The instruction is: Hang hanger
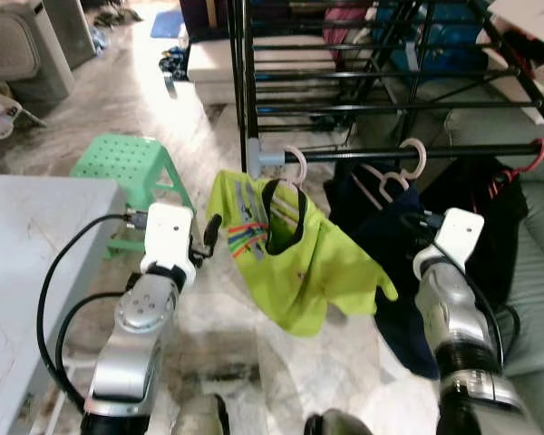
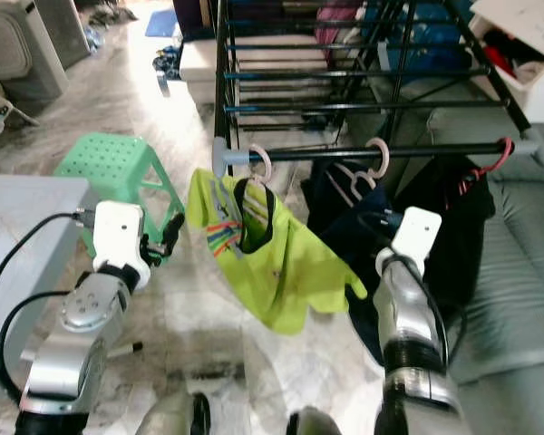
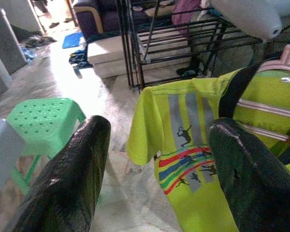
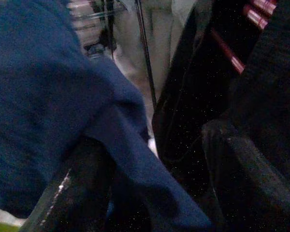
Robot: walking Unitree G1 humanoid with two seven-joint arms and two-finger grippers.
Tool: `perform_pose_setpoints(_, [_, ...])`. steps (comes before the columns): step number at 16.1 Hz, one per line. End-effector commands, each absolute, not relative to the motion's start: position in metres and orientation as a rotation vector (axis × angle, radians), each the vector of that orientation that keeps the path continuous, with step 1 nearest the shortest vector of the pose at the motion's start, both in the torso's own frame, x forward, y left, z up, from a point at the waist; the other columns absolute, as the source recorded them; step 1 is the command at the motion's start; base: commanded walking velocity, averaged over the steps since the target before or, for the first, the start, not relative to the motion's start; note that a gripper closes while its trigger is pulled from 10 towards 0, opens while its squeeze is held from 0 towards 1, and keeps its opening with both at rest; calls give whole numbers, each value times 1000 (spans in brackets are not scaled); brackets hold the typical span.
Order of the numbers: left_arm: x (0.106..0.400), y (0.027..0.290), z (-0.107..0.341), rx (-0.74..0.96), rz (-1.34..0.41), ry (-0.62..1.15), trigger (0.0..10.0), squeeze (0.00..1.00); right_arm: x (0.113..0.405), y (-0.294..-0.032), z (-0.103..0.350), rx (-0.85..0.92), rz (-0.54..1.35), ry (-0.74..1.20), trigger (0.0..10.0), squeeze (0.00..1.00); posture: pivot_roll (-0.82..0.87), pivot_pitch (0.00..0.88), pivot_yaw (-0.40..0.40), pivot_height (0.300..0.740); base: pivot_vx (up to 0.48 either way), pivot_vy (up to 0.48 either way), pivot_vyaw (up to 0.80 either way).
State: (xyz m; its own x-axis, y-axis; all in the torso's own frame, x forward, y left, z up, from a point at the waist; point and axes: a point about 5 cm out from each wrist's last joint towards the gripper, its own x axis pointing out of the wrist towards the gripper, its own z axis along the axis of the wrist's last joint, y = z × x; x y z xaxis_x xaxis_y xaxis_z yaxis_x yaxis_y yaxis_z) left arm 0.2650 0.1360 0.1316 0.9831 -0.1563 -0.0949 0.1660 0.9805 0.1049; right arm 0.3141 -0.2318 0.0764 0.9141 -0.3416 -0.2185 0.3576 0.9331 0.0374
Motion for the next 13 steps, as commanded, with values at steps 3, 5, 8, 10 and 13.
perform_pose_setpoints(3, [266,133,136,102,-180,67,10000,0,306,-229,92,25,-360,132,10000,1000,28,50,2,740,0,0,0])
perform_pose_setpoints(5, [266,132,136,121,-171,60,10000,0,296,-226,93,-6,-348,112,10000,1000,28,50,2,740,0,0,0])
perform_pose_setpoints(8, [266,128,136,102,-198,47,10000,0,287,-223,95,-62,-336,82,10000,1000,25,49,-1,740,0,0,0])
perform_pose_setpoints(10, [266,127,136,103,-212,48,10000,0,286,-222,99,-74,-339,63,10000,1000,25,49,-1,740,0,0,0])
perform_pose_setpoints(13, [270,125,138,95,-236,47,10000,0,284,-220,123,-182,-344,-39,10000,1000,17,57,6,740,0,0,0])
